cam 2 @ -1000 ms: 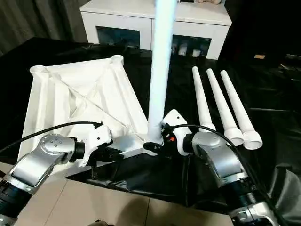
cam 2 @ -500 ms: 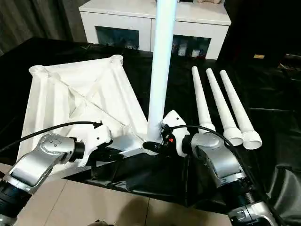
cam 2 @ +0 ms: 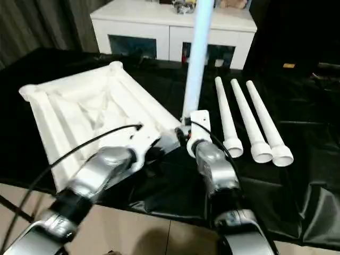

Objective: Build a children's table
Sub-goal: Rotate leg to tighten, then rotate table base

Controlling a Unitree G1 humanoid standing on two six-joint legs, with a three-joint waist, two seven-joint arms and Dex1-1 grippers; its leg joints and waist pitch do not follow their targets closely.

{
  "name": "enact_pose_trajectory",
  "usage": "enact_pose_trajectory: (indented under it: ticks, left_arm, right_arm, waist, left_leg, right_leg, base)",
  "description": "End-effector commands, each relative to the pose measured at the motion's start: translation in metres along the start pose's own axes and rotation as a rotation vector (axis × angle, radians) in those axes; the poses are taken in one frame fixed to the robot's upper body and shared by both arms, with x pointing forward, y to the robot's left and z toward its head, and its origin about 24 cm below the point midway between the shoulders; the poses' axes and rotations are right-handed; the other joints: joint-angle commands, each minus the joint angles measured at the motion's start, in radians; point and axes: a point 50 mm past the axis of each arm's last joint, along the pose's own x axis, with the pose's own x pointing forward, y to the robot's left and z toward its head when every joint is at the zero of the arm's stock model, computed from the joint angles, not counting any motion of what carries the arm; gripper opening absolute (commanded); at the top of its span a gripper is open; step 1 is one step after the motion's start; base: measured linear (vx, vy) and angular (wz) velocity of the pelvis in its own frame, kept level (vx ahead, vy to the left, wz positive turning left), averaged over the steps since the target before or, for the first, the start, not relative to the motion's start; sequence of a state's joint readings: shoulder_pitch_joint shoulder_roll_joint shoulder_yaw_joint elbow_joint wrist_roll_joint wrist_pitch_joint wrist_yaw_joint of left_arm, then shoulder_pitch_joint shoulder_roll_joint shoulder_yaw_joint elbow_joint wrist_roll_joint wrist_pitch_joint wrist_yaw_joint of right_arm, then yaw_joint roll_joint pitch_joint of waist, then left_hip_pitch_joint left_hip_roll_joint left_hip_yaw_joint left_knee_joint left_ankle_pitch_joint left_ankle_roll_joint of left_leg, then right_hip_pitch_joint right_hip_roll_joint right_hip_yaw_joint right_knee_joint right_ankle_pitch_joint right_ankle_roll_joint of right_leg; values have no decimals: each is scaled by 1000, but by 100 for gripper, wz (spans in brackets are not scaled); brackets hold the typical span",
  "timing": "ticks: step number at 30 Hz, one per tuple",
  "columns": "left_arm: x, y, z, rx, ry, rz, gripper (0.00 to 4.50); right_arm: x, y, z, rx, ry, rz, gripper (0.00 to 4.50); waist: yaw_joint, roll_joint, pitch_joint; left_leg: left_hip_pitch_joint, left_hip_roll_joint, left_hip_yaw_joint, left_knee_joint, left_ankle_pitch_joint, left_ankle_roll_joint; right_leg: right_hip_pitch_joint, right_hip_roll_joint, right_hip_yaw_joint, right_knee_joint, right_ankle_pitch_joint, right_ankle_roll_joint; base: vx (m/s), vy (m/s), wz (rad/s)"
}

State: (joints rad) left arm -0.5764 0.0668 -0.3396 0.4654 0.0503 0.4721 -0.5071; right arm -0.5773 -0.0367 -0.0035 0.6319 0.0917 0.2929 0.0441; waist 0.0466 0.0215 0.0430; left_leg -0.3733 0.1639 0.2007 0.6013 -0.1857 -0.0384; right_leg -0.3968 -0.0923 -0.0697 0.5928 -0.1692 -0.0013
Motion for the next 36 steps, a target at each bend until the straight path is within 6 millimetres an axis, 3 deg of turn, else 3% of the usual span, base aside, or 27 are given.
enact_pose_trajectory:
  ticks: [1,2,7,10,11,13,14,15,18,19,20,23,26,27,28,29,30,31,32,33,34,35,36]
  left_arm:
    - [-2,15,19,10,-116,135,0]
    - [-3,15,21,20,-128,125,0]
    - [-1,18,22,15,-133,126,0]
    - [0,22,22,22,-146,148,0]
    - [0,23,24,30,-161,166,0]
    - [0,26,29,16,-196,190,0]
    - [-1,28,34,-18,-226,183,44]
    - [-3,29,40,-38,-257,176,44]
    - [-8,34,48,-49,-305,195,70]
    - [-13,37,51,-30,-316,195,84]
    - [-20,41,54,-20,-332,199,96]
    - [-50,56,54,7,-322,176,115]
    - [-63,67,47,25,-273,212,147]
    - [-78,79,35,50,-205,245,147]
    - [-117,106,9,112,-44,356,151]
    - [-117,106,9,112,-44,356,167]
    - [-129,114,3,135,8,391,175]
    - [-153,126,-12,184,119,456,175]
    - [-175,135,-23,217,229,510,188]
    - [-175,135,-23,217,229,510,193]
    - [-210,146,-37,268,404,595,210]
    - [-226,150,-43,267,472,630,210]
    - [-235,151,-46,264,514,649,218]
  right_arm:
    - [1,19,-3,-8,0,44,266]
    - [0,17,5,1,-53,50,322]
    - [-5,3,14,-17,-129,-33,372]
    - [-14,-11,18,-30,-164,-111,398]
    - [-18,-15,17,-48,-167,-122,398]
    - [-24,-19,15,-73,-169,-126,398]
    - [-27,-21,13,-75,-164,-126,403]
    - [-29,-21,8,-83,-148,-112,405]
    - [-31,-20,0,-99,-122,-100,405]
    - [-32,-19,-4,-97,-107,-100,405]
    - [-32,-17,-6,-94,-93,-100,405]
    - [-31,-11,-8,-102,-71,-67,405]
    - [-31,-9,-8,-100,-67,-45,405]
    - [-31,-6,-9,-94,-60,-16,405]
    - [-30,2,-9,-89,-61,59,405]
    - [-30,2,-9,-89,-61,59,405]
    - [-29,4,-9,-89,-62,81,405]
    - [-28,6,-9,-93,-57,98,405]
    - [-27,8,-9,-99,-51,102,405]
    - [-27,8,-9,-99,-51,102,405]
    - [-24,9,-10,-104,-43,102,405]
    - [-22,10,-9,-105,-41,101,405]
    - [-20,11,-8,-105,-39,102,405]
  waist:
    - [-5,-23,-58]
    - [-2,-22,-61]
    - [-3,-23,-67]
    - [-1,-20,-68]
    - [-1,-16,-70]
    - [0,-19,-70]
    - [0,-10,-68]
    - [-1,-16,-69]
    - [1,-14,-70]
    - [-1,-9,-68]
    - [-5,-16,-65]
    - [-11,-17,-60]
    - [-18,-11,-56]
    - [-16,-12,-58]
    - [-23,-11,-55]
    - [-26,-7,-58]
    - [-34,-7,-56]
    - [-29,-1,-59]
    - [-32,-10,-59]
    - [-37,-5,-56]
    - [-34,1,-55]
    - [-32,1,-54]
    - [-33,2,-52]
  left_leg:
    - [15,53,-38,-80,-300,7]
    - [13,55,-37,-79,-275,15]
    - [-3,55,-33,-75,-179,48]
    - [1,55,-30,-70,-143,70]
    - [2,56,-30,-69,-132,78]
    - [3,56,-29,-69,-133,85]
    - [1,55,-30,-70,-137,85]
    - [4,55,-28,-69,-150,86]
    - [3,60,-30,-70,-157,85]
    - [4,59,-31,-71,-173,80]
    - [2,62,-31,-75,-196,75]
    - [3,61,-32,-78,-237,51]
    - [11,60,-31,-80,-271,23]
    - [11,61,-34,-81,-271,14]
    - [2,62,-38,-88,-269,10]
    - [-1,61,-42,-88,-267,4]
    - [-3,59,-41,-90,-266,1]
    - [14,60,-39,-85,-271,-11]
    - [9,63,-39,-87,-258,-10]
    - [-1,60,-42,-91,-253,-9]
    - [17,62,-38,-90,-273,-23]
    - [20,63,-36,-89,-280,-31]
    - [15,63,-38,-93,-288,-41]
  right_leg:
    - [24,-63,40,-98,-472,-89]
    - [25,-64,43,-93,-426,-99]
    - [36,-60,43,-70,-256,-149]
    - [36,-59,44,-66,-202,-176]
    - [36,-57,43,-62,-176,-184]
    - [38,-55,45,-61,-153,-189]
    - [39,-55,44,-62,-153,-191]
    - [39,-55,44,-65,-153,-194]
    - [40,-59,44,-63,-141,-219]
    - [37,-57,43,-64,-149,-222]
    - [38,-58,43,-64,-171,-221]
    - [36,-60,44,-67,-247,-206]
    - [26,-53,47,-71,-290,-181]
    - [28,-55,47,-68,-292,-174]
    - [31,-53,47,-63,-290,-166]
    - [33,-54,46,-58,-284,-160]
    - [33,-47,46,-58,-280,-156]
    - [21,-47,48,-61,-259,-162]
    - [24,-49,50,-55,-227,-176]
    - [29,-48,49,-50,-229,-176]
    - [16,-43,50,-57,-233,-180]
    - [12,-42,53,-53,-210,-196]
    - [16,-44,53,-48,-207,-200]
  base:
    - [0,0,0]
    - [0,0,0]
    - [0,0,0]
    - [0,0,0]
    - [0,0,0]
    - [0,0,0]
    - [0,0,0]
    - [0,0,0]
    - [0,0,0]
    - [0,0,0]
    - [0,0,0]
    - [0,0,0]
    - [0,0,0]
    - [0,0,0]
    - [0,0,0]
    - [0,0,0]
    - [0,0,0]
    - [0,0,0]
    - [0,0,0]
    - [0,0,0]
    - [0,0,0]
    - [0,0,0]
    - [0,0,0]
